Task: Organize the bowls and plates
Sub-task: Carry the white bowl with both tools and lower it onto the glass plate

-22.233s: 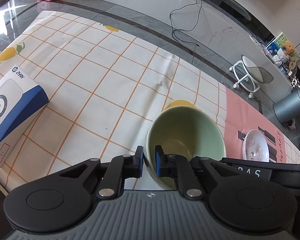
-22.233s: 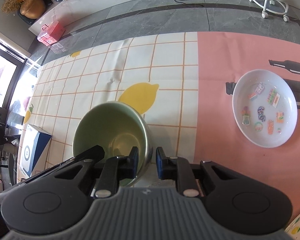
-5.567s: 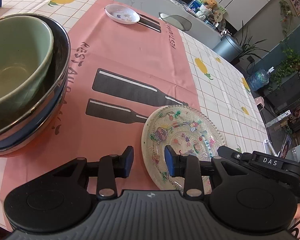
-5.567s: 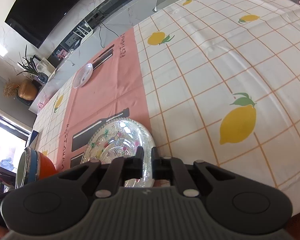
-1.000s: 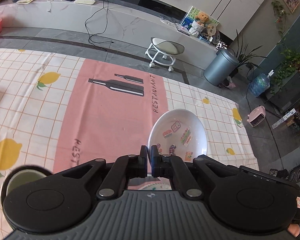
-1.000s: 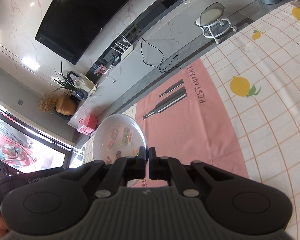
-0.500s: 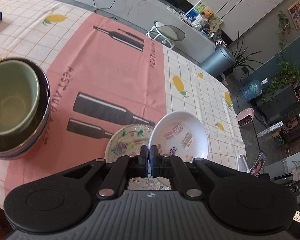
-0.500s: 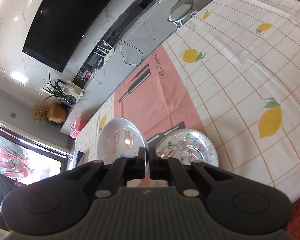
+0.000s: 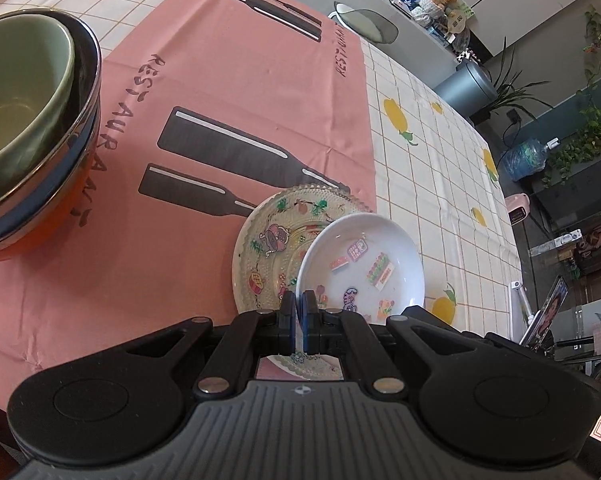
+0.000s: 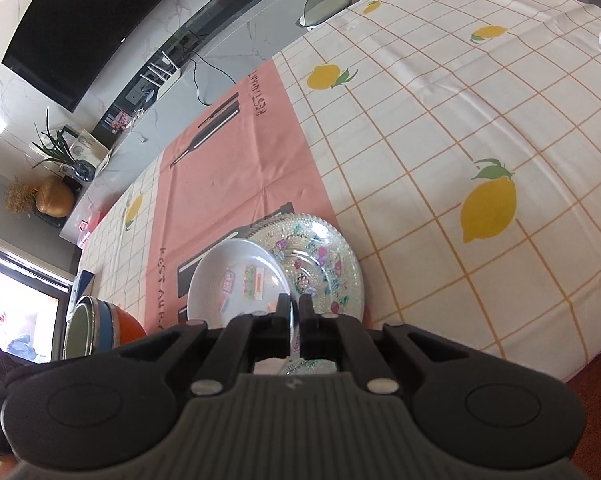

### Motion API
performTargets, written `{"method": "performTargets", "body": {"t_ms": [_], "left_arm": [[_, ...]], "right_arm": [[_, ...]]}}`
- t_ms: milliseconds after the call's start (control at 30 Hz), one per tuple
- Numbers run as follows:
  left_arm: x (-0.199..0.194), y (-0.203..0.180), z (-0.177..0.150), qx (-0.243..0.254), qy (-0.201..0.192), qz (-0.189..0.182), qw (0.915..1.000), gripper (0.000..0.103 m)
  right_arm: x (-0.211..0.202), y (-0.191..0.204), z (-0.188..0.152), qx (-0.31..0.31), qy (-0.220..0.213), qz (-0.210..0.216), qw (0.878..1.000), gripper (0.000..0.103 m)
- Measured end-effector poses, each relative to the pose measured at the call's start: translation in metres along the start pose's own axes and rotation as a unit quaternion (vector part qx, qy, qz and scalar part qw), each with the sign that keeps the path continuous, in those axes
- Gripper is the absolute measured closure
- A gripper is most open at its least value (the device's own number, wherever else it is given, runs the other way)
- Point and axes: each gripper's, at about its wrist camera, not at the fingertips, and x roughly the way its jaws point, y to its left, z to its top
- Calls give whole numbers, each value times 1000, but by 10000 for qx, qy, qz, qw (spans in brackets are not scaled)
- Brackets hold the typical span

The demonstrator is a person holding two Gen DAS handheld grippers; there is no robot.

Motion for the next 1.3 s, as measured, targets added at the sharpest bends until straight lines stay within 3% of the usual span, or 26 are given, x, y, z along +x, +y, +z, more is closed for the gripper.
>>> {"method": "performTargets", "body": {"t_ms": [400, 1300], "left_arm": [[8, -10, 0, 321, 76, 150, 9993, 99], [19, -4, 8, 188, 144, 249, 9994, 97]], "right_arm": [[10, 0, 6, -148, 131, -244, 9995, 103], [33, -1, 6, -171, 199, -358, 9990, 103]]}}
